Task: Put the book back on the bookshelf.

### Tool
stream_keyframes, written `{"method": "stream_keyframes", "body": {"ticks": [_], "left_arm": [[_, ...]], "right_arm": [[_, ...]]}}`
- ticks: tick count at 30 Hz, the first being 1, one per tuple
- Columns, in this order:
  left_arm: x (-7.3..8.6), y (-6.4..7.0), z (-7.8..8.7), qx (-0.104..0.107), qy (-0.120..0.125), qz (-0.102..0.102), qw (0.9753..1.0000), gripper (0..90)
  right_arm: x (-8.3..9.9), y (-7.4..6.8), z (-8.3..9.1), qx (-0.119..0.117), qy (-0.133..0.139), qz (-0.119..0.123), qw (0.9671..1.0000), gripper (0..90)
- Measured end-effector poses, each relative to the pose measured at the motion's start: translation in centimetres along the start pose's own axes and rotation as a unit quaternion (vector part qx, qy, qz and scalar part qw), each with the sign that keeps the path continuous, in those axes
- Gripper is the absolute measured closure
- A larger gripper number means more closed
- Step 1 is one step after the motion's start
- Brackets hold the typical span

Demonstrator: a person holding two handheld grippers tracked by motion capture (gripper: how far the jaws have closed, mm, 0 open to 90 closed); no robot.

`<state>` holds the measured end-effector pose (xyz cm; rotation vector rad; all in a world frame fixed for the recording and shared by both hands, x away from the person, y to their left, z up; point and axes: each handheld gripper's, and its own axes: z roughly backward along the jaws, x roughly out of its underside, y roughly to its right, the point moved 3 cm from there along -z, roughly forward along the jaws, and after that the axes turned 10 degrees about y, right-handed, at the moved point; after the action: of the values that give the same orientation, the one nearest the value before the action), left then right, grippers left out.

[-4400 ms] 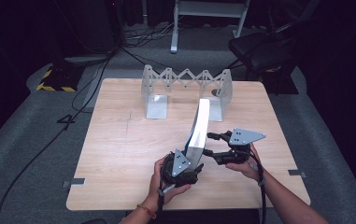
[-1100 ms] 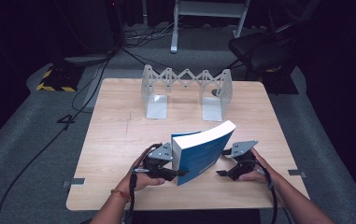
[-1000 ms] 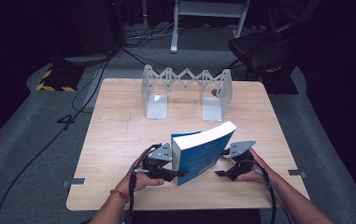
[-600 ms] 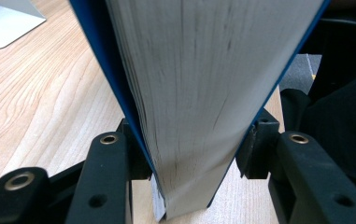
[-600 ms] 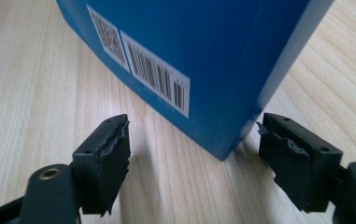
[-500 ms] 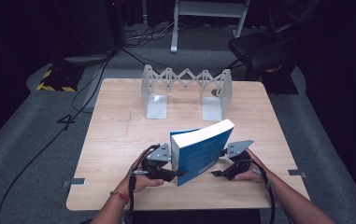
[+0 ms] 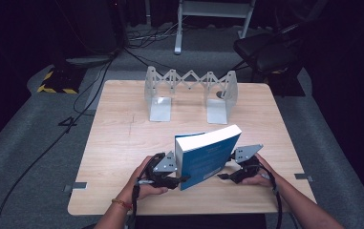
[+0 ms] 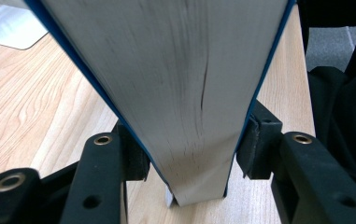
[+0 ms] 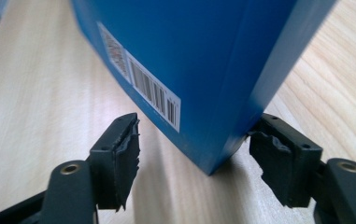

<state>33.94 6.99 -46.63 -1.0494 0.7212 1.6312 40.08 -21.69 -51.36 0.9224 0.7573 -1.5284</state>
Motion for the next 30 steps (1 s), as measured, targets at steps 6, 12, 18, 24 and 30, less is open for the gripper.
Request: {"method": "stream_keyframes", "body": {"ticks": [6,12,18,24,30], "left_arm": [[0.2,0.2,-0.2,-0.013,-0.02,-0.013,0.9996,50.8],[1.4,0.7,-0.9,-0.038,-0.029,0.003,0.9989,48.4],[1.7,0.9,-0.7,-0.047,-0.026,0.014,0.9985,47.7],[1.8,1.1,-0.6,-0.044,-0.028,0.017,0.9985,51.4],[1.9,1.3,-0.5,-0.029,-0.027,0.028,0.9988,56.6]], "right_arm": [[-0.2,-0.7,0.7,-0.006,0.001,0.01,0.9999,37.2],[-0.2,-1.1,1.1,-0.012,0.002,0.01,0.9999,37.1],[-0.5,-1.4,1.2,-0.012,0.008,0.007,0.9999,37.3],[-0.8,-1.3,1.4,-0.007,0.021,0.011,0.9997,40.8],[-1.9,-1.4,1.2,0.0,0.046,0.015,0.9988,40.9]]}}
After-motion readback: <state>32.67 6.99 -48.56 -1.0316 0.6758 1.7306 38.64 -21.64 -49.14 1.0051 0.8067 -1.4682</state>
